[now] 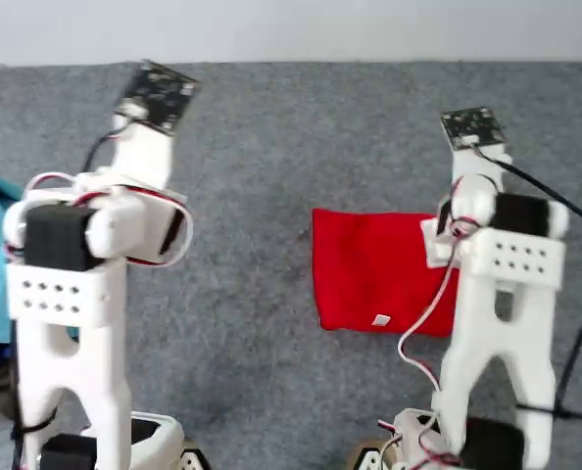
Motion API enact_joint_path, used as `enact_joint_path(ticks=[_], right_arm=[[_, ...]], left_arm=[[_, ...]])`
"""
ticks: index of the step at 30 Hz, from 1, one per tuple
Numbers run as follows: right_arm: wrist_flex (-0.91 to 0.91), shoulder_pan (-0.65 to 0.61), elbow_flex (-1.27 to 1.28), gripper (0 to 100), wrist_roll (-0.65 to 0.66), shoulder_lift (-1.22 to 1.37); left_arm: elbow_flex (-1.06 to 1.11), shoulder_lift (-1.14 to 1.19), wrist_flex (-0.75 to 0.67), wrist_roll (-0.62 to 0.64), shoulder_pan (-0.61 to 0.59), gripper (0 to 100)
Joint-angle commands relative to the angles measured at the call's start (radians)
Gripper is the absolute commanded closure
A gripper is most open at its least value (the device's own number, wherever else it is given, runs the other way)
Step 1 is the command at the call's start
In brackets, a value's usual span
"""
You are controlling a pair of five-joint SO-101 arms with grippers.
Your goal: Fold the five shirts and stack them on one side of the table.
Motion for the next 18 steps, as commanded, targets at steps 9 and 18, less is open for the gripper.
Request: enact_joint_path(ticks=[9,18], right_arm=[[-0.084,-0.048,-0.242,79.0,-0.028,0.318],[-0.090,-0.038,-0.324,79.0,-0.028,0.450]], left_arm=[[0.001,-0.077,0.012,-0.015,-0.219,98],[0.001,-0.069,0.012,-0.015,-0.224,98]])
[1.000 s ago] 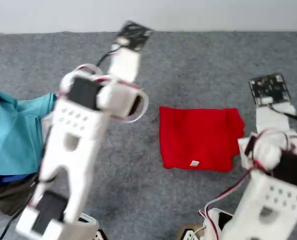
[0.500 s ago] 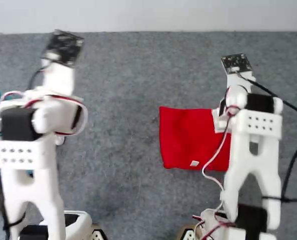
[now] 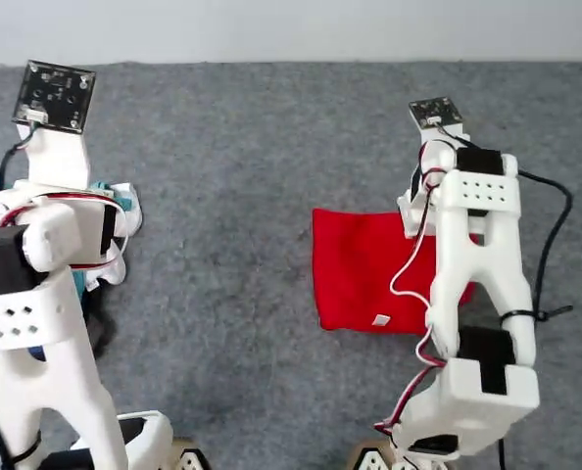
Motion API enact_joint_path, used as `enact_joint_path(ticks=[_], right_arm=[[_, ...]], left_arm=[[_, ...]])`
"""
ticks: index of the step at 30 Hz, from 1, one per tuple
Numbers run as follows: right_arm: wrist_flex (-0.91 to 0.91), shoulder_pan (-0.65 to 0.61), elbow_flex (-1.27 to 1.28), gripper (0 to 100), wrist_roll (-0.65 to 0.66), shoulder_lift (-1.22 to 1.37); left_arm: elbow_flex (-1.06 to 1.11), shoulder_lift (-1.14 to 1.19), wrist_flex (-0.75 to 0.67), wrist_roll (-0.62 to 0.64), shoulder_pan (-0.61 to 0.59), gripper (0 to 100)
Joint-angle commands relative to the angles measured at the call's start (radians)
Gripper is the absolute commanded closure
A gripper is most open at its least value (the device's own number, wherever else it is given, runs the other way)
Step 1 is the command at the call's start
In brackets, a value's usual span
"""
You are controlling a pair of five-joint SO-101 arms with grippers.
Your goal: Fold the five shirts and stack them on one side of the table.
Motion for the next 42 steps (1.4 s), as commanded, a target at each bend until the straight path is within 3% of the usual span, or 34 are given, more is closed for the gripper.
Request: enact_joint_path(ticks=[1,13,19,27,42], right_arm=[[-0.013,0.016,-0.071,79.0,-0.011,0.004],[-0.039,0.016,-0.120,80.1,-0.011,0.145],[-0.027,0.019,-0.247,99.5,-0.009,0.252],[0.007,0.071,-0.302,98.8,0.063,0.240],[-0.173,0.124,-0.382,98.4,0.284,0.278]], left_arm=[[0.001,-0.017,0.012,-0.015,-0.005,98],[0.002,-0.015,0.012,-0.015,-0.005,98],[0.002,-0.015,0.012,-0.015,-0.003,98],[0.002,-0.017,0.012,-0.015,-0.003,98],[0.002,-0.015,0.011,-0.015,-0.002,98]])
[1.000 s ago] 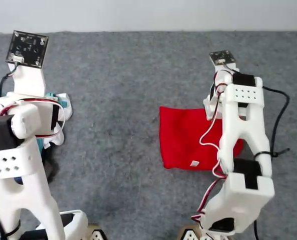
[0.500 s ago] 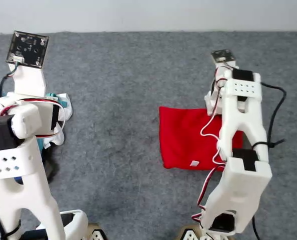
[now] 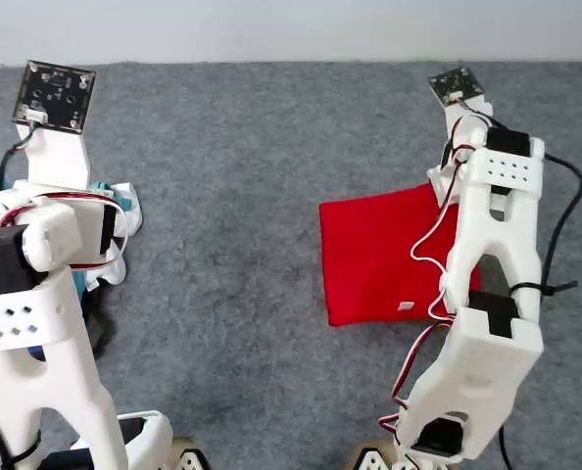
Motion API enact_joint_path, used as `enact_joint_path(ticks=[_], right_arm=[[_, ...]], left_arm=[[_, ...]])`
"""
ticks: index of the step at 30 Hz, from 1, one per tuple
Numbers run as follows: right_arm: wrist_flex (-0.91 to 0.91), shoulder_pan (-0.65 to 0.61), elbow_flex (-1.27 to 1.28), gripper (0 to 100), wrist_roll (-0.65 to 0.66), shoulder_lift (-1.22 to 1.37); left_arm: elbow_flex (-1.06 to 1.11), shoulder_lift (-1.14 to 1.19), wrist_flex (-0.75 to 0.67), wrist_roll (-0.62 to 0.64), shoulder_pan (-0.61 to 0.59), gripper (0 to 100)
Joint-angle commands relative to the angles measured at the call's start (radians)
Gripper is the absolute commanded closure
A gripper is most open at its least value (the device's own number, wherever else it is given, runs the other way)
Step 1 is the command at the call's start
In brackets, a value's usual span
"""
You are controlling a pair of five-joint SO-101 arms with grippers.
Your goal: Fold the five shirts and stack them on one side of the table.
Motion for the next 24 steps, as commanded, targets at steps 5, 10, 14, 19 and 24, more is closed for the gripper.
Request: enact_joint_path(ticks=[5,10,14,19,24], right_arm=[[-0.008,0.015,-0.051,92.2,0.028,0.022],[0.157,0.015,-0.146,74.2,-0.058,-0.019],[0.329,0.008,-0.222,72.5,-0.123,-0.022],[0.479,0.002,-0.232,71.6,-0.269,-0.015],[0.544,-0.012,-0.232,65.6,-0.451,0.087]], left_arm=[[0.002,-0.015,0.011,-0.014,-0.002,98],[0.002,-0.015,0.011,-0.014,0.000,98],[0.002,-0.015,0.011,-0.014,0.000,98],[0.002,-0.015,0.011,-0.014,0.002,98],[0.019,-0.015,0.011,-0.014,0.002,98]])
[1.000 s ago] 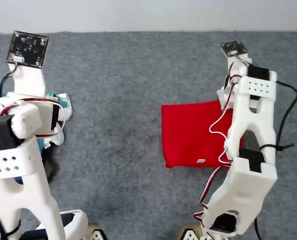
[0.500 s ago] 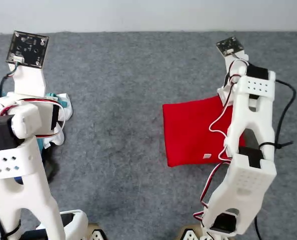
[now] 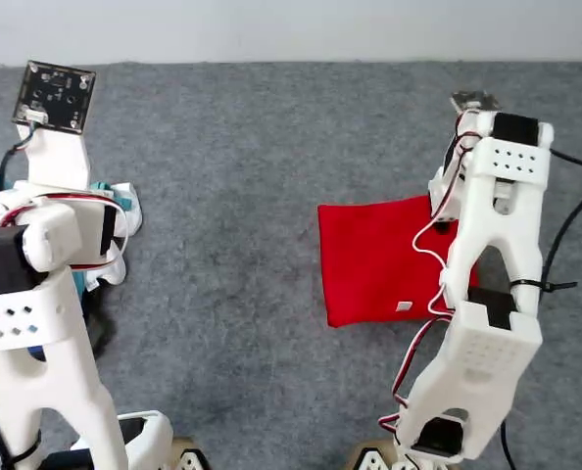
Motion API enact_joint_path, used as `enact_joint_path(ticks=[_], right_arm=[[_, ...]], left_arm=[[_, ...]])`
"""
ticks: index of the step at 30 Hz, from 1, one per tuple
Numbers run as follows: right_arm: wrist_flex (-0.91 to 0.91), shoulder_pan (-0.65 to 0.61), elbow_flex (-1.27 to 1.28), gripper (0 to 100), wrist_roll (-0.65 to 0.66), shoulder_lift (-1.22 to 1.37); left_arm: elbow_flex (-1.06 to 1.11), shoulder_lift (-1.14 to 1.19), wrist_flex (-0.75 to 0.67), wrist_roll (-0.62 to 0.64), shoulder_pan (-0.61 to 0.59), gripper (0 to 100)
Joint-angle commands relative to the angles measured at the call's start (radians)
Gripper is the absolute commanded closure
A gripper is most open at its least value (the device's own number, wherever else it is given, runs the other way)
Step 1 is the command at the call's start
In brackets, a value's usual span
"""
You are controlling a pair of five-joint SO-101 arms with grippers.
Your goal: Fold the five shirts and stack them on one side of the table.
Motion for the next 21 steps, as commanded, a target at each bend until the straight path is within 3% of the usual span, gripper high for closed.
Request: enact_joint_path(ticks=[1,9,11,15,21], right_arm=[[0.035,-0.010,-0.044,64.9,-0.123,0.050],[-0.054,-0.016,-0.051,65.6,-0.140,0.271],[-0.061,-0.018,-0.052,72.3,-0.127,0.298],[-0.042,-0.010,-0.052,97.6,-0.034,0.298],[-0.007,0.054,-0.061,98.7,0.163,0.246]], left_arm=[[0.019,-0.014,0.011,-0.014,0.002,98],[0.044,-0.021,0.011,-0.014,0.002,98],[0.044,-0.021,0.011,-0.014,0.002,98],[0.045,-0.021,0.011,-0.014,0.002,98],[0.045,-0.021,0.011,-0.014,0.002,98]])
